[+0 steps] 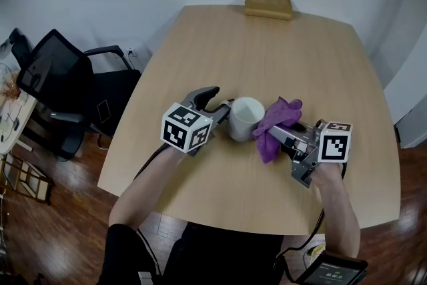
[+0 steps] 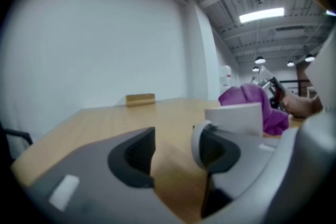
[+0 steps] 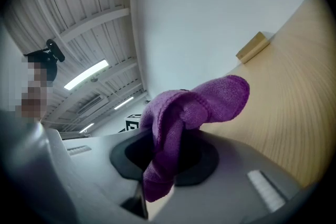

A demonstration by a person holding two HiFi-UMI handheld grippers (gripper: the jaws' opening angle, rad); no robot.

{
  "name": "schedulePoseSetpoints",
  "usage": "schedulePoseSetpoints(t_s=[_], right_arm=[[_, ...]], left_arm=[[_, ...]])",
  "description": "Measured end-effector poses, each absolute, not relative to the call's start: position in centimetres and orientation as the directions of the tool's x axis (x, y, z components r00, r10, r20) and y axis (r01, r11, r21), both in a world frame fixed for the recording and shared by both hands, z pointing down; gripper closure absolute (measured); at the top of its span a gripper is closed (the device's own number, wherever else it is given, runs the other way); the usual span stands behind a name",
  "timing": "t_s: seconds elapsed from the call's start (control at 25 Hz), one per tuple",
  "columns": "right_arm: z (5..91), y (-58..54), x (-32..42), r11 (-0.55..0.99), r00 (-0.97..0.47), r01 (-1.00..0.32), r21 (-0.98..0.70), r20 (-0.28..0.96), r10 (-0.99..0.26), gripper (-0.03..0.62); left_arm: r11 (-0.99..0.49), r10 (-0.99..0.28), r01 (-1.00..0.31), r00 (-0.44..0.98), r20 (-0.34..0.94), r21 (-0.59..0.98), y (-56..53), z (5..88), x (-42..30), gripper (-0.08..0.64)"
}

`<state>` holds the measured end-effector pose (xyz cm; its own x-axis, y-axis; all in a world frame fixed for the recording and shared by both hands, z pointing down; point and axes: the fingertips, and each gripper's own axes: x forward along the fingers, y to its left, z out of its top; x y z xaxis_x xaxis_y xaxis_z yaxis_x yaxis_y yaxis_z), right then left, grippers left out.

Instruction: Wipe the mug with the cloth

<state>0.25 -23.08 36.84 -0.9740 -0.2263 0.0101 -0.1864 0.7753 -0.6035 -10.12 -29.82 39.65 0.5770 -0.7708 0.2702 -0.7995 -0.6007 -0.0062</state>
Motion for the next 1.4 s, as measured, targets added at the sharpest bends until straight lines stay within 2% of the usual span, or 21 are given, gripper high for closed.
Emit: schedulePoseSetpoints(t_s=[0.08, 0.16, 0.32, 0.44, 0.52, 0.6, 0.68, 0.72, 0.8, 0.92, 1.0, 1.04, 1.08, 1.12, 1.16, 1.2, 1.28, 1.32, 1.4], right_arm=[[36.5, -22.8, 0.0, 0.782, -0.98, -0.164, -0.601, 0.009, -0.199, 0.514], [36.4, -22.6, -0.2, 0.79, -0.984, -0.153, -0.593, 0.02, -0.175, 0.514], [34.5, -21.0, -0.2, 0.865, -0.988, -0.152, -0.477, 0.043, -0.15, 0.514], [31.3, -17.9, -1.0, 0.961, -0.995, -0.098, -0.26, 0.021, -0.095, 0.514], [31.1, -16.6, -2.7, 0.986, -0.992, -0.101, -0.132, 0.091, -0.089, 0.514], [32.4, -16.4, -4.6, 0.991, -0.97, -0.121, -0.049, 0.216, -0.108, 0.514], [34.9, -16.3, -6.4, 0.992, -0.916, -0.128, 0.024, 0.381, -0.127, 0.515], [36.0, -16.5, -6.9, 0.988, -0.872, -0.137, 0.069, 0.465, -0.154, 0.515], [37.3, -17.0, -7.1, 0.973, -0.778, -0.172, 0.157, 0.583, -0.232, 0.518], [37.7, -17.6, -7.0, 0.941, -0.701, -0.234, 0.243, 0.628, -0.337, 0.52], [37.7, -17.8, -7.0, 0.937, -0.71, -0.257, 0.237, 0.611, -0.349, 0.522], [37.6, -18.0, -7.0, 0.937, -0.716, -0.264, 0.229, 0.605, -0.349, 0.522], [37.5, -18.2, -7.1, 0.936, -0.715, -0.272, 0.225, 0.603, -0.353, 0.522], [37.5, -18.4, -7.2, 0.933, -0.71, -0.28, 0.225, 0.606, -0.359, 0.522], [37.6, -18.4, -7.3, 0.93, -0.704, -0.287, 0.228, 0.609, -0.366, 0.522], [37.6, -18.5, -7.4, 0.929, -0.7, -0.292, 0.23, 0.61, -0.371, 0.522], [37.6, -18.5, -7.5, 0.928, -0.705, -0.293, 0.228, 0.604, -0.371, 0.522], [37.5, -18.5, -7.5, 0.931, -0.712, -0.29, 0.223, 0.599, -0.366, 0.522], [37.4, -18.4, -7.3, 0.938, -0.731, -0.275, 0.21, 0.588, -0.346, 0.52]], left_arm=[[-0.568, -0.792, -0.823, 0.552, 0.262, 0.018, -29.5, 39.5, -10.9, 0.283], [-0.537, -0.821, -0.843, 0.517, 0.241, -0.023, -28.9, 38.9, -11.4, 0.282], [-0.565, -0.818, -0.816, 0.535, 0.211, -0.121, -26.0, 38.3, -11.2, 0.369], [-0.65, -0.755, -0.749, 0.619, 0.218, -0.126, -24.2, 38.8, -10.2, 0.373], [-0.745, -0.664, -0.655, 0.71, 0.234, -0.128, -23.5, 39.0, -8.6, 0.385], [-0.808, -0.587, -0.573, 0.77, 0.249, -0.135, -23.3, 39.1, -7.3, 0.366], [-0.828, -0.561, -0.539, 0.791, 0.245, -0.158, -23.5, 39.0, -6.6, 0.364], [-0.828, -0.561, -0.535, 0.791, 0.244, -0.17, -23.7, 39.0, -6.5, 0.393], [-0.826, -0.564, -0.535, 0.784, 0.258, -0.178, -24.0, 39.2, -6.6, 0.386], [-0.823, -0.567, -0.546, 0.775, 0.278, -0.157, -23.3, 39.4, -7.4, 0.371], [-0.836, -0.542, -0.542, 0.791, 0.284, -0.084, -22.4, 39.6, -7.8, 0.374], [-0.849, -0.509, -0.528, 0.809, 0.295, -0.016, -21.8, 39.9, -7.9, 0.407], [-0.855, -0.477, -0.516, 0.821, 0.313, 0.048, -21.3, 40.3, -8.0, 0.49], [-0.849, -0.474, -0.524, 0.811, 0.343, 0.065, -21.0, 40.7, -8.4, 0.51], [-0.833, -0.511, -0.553, 0.771, 0.381, 0.001, -21.0, 41.1, -9.0, 0.446], [-0.803, -0.58, -0.578, 0.706, 0.406, -0.144, -21.2, 41.2, -9.7, 0.386], [-0.693, -0.717, -0.539, 0.585, 0.38, -0.478, -21.3, 41.0, -10.8, 0.293], [-0.655, -0.745, -0.515, 0.565, 0.355, -0.553, -21.2, 40.9, -11.0, 0.293], [-0.683, -0.72, -0.543, 0.612, 0.327, -0.489, -21.4, 40.7, -11.1, 0.297]])
